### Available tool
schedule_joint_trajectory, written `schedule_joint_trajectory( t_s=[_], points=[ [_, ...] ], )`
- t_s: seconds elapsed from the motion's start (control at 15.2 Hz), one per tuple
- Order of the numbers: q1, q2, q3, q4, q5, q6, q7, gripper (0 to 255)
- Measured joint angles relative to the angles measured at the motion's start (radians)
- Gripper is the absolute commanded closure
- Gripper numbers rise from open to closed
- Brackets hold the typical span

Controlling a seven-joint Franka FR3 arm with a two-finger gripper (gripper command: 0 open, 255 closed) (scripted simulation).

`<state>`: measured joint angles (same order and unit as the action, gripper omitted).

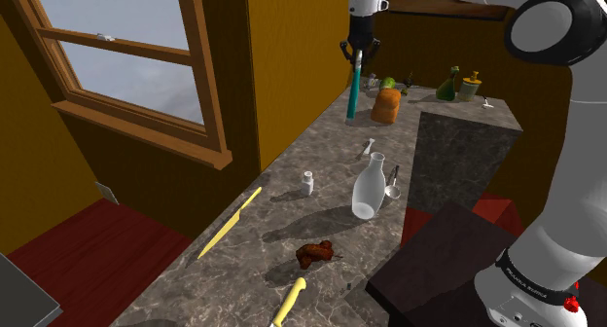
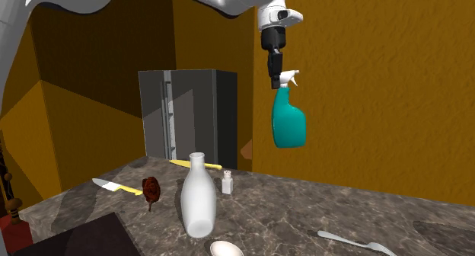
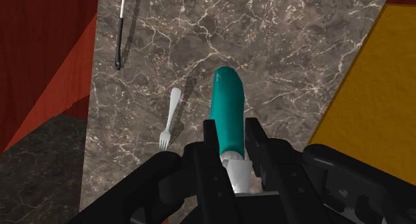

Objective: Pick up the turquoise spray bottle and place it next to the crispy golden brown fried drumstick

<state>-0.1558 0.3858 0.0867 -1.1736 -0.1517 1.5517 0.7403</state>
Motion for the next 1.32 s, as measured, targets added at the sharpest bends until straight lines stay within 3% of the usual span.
schedule_joint_trajectory(
  t_s=[0.73, 1.32],
  points=[
    [0.020, 0.115, -0.003, 0.330, -0.012, -0.215, -0.022, 255],
    [0.057, -0.267, 0.037, -0.211, 0.020, -0.068, 0.091, 255]
  ],
)
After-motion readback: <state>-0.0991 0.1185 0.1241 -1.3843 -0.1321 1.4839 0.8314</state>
